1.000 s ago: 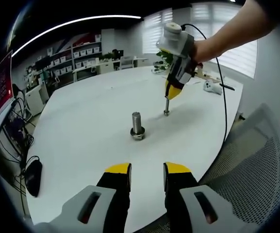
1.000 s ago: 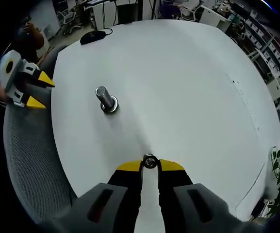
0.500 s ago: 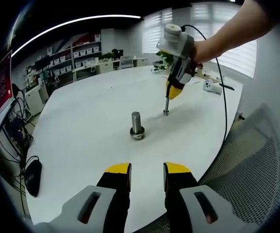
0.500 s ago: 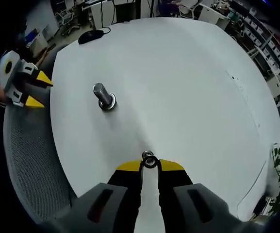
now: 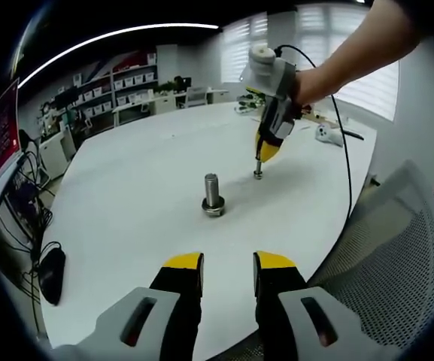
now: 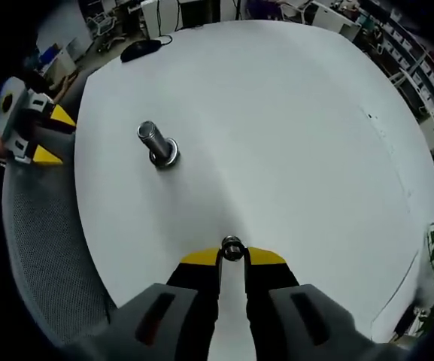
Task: Place the washer onto the threaded stud by aligning its center hole with the stud, sliding it down to the base, and recovering from edge contact or off-axis alignment until the washer reaches the visible bottom stop.
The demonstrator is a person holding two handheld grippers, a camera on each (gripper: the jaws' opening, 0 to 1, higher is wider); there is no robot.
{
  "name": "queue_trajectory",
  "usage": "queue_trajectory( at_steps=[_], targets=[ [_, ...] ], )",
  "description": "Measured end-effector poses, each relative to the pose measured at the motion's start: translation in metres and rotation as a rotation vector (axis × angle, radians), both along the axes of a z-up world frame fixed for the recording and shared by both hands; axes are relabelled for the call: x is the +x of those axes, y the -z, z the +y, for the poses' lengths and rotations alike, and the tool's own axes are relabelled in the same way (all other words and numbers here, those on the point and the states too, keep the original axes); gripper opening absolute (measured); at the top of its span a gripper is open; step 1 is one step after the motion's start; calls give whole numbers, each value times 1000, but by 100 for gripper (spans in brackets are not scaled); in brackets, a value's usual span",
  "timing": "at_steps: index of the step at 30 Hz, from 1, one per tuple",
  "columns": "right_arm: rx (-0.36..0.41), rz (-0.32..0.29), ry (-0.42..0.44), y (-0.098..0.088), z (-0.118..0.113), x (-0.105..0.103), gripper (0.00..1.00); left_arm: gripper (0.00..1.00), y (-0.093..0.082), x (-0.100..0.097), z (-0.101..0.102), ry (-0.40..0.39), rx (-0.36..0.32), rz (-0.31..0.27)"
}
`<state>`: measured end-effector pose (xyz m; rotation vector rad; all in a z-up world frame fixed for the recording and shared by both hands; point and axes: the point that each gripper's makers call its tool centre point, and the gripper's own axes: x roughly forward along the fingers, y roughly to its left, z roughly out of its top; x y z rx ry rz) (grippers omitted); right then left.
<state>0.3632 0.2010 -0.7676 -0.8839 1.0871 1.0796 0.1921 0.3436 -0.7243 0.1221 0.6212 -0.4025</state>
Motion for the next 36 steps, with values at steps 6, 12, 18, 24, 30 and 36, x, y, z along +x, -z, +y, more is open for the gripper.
queue_trajectory(
  at_steps=[6,12,18,24,30,36],
  targets=[
    [-27,23,7,20,-1,-4,14,25,-1,0,1,-5,0,-1],
    [-27,33,27,21,4,-5,14,25,-2,0,2,-9,-3,-8],
    [-45,41,27,19,4,-12,14,25,-2,1,3,-16,-6,-12],
    [-32,27,29,15,4,-15,23,25,-2,2,2,-14,-3,-13],
    [39,-16,77,-1,-3,-13,29,26,-3,1,2,-12,-5,-11],
    [103,-59,121,-14,-21,-26,30,26,-3,1,1,-11,-12,-13]
  ],
)
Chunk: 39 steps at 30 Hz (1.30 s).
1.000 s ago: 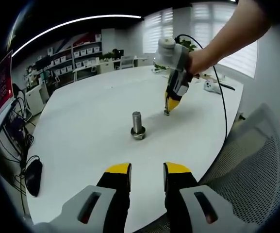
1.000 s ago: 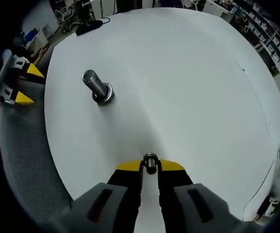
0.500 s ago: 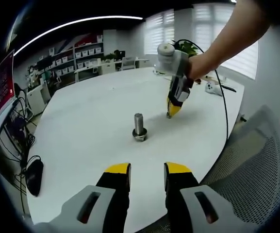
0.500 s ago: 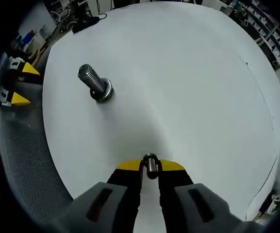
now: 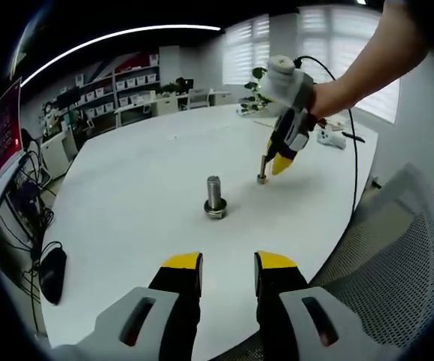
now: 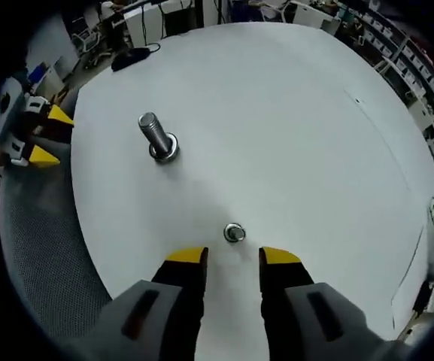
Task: Place the washer onto the threaded stud by aligning its center hole with the stud, sliding it down to the base, and recovering from edge contact or off-axis alignment until the washer reaches the visible bottom stop.
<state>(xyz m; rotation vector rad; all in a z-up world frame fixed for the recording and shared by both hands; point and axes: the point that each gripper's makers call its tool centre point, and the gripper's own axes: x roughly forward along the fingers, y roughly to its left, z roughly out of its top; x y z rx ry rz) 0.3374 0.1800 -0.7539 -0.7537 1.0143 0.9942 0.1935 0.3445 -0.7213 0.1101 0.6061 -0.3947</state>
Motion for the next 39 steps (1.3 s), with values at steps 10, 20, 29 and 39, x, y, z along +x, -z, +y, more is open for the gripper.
queue_trajectory(
  at_steps=[10,20,29,39],
  targets=[
    [200,-111,194,-20,-32,-31,32,25,1,-1,-4,16,-7,5],
    [391,-187,334,-37,-48,-56,39,25,2,-2,-6,27,-20,13],
    [454,-226,410,-39,-65,-67,45,25,3,-3,-6,30,-24,19],
    [445,-251,367,-34,-81,-69,45,26,1,-3,-7,33,-33,11]
  ],
)
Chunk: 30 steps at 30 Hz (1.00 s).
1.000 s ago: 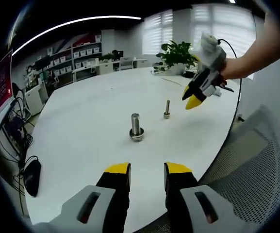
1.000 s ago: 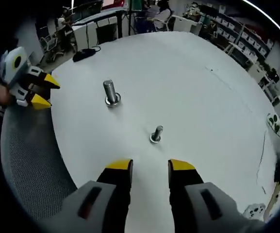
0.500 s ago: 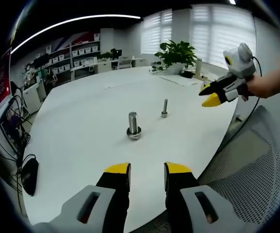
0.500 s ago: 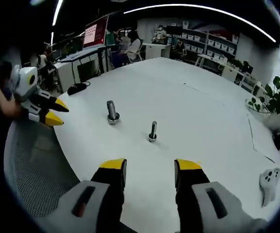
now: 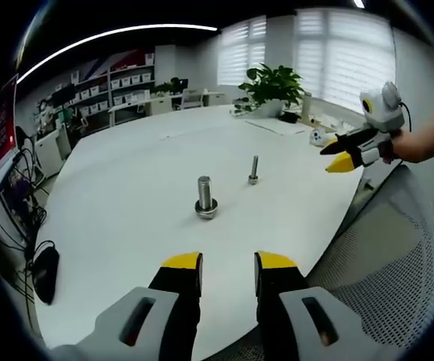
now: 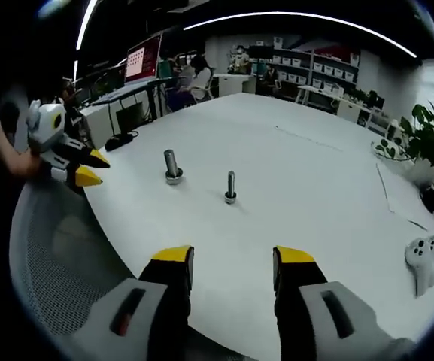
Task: Place the washer onto the threaded stud by aligning its center hole with the stud, sliding it down to the base, and recovering from edge contact or off-axis alignment until the washer reaches the visible bottom stop.
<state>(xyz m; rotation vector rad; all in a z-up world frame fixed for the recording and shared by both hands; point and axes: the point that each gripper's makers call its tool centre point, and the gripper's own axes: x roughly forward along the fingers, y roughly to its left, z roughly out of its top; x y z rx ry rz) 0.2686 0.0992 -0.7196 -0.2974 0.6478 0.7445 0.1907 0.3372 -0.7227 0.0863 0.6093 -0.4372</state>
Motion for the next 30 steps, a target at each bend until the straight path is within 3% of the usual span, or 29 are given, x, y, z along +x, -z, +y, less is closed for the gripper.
queue_trajectory(
  at_steps=[4,8,14,17,19,20,24,27,30],
  targets=[
    [39,-23,57,-1,-10,7,45,26,-2,1,-1,2,-4,-9],
    [54,-2,88,9,-16,7,45,26,-3,1,-1,-5,-17,-13],
    [98,10,118,8,-13,0,46,26,-5,1,-1,-6,-25,-13],
    [165,37,153,4,-7,0,49,26,-9,1,-1,-8,-40,-29],
    [140,62,133,9,-2,-5,50,26,-12,2,-1,-6,-48,-41],
    [93,33,98,10,-1,-6,49,26,-13,2,-2,-5,-52,-45],
    [115,45,83,8,10,-12,50,27,-14,3,0,-14,-61,-53],
    [56,37,59,17,6,-12,49,27,-15,3,-1,-15,-65,-53],
    [61,29,67,17,3,-10,49,27,-17,3,-3,-11,-70,-61]
  ],
)
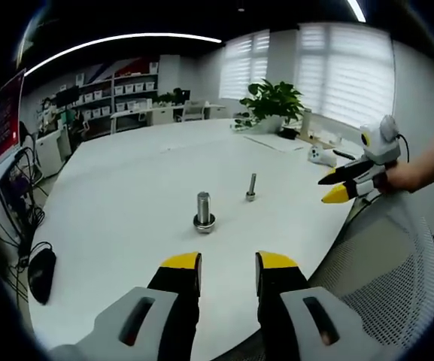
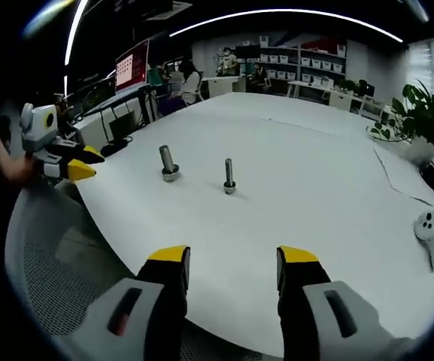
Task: Place the washer onto the threaded stud by aligning its center hole with the stud, sliding it down to the base, and recovering from edge contact or off-axis alignment until the washer reaches the visible bottom stop.
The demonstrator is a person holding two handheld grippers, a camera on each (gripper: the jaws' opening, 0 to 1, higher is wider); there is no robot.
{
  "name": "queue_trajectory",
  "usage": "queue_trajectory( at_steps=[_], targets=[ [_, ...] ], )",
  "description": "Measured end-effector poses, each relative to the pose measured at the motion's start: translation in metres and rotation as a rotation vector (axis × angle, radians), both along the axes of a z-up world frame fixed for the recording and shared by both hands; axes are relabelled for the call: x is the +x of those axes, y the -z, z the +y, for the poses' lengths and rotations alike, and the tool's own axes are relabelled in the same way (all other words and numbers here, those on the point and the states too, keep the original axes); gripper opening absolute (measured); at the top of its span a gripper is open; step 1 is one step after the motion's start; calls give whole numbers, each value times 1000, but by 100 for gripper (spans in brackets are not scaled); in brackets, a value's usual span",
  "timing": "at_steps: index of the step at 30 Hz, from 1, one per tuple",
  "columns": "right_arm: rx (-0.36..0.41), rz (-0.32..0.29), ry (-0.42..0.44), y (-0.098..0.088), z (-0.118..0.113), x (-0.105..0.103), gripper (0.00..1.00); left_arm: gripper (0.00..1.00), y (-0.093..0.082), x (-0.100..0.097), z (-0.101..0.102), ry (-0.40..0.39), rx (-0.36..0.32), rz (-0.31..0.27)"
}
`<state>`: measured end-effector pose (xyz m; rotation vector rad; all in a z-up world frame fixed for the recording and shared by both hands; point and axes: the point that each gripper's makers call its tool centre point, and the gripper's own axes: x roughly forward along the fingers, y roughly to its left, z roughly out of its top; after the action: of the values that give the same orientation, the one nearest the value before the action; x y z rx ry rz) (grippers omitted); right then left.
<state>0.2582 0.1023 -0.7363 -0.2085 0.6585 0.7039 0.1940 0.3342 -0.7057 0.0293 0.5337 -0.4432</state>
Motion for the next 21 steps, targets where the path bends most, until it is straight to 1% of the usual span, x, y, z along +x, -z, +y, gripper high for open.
queue_trajectory(
  at_steps=[4,7,10,14,16,21],
  targets=[
    [-17,-45,2,-3,-3,4,49,27,-1,1,1,-6,-3,-5],
    [-13,-30,18,1,-6,5,49,27,-1,1,0,-7,-7,-5],
    [-9,-29,22,0,-6,4,49,27,-3,2,-1,-9,-7,-17],
    [-36,-19,-10,6,-3,1,49,27,1,2,-1,-10,-3,-10],
    [-45,-15,-22,7,-2,0,49,27,0,2,-1,-11,-3,-16],
    [-51,-11,-19,9,-5,0,49,27,1,3,-1,-12,0,-17]
  ],
)
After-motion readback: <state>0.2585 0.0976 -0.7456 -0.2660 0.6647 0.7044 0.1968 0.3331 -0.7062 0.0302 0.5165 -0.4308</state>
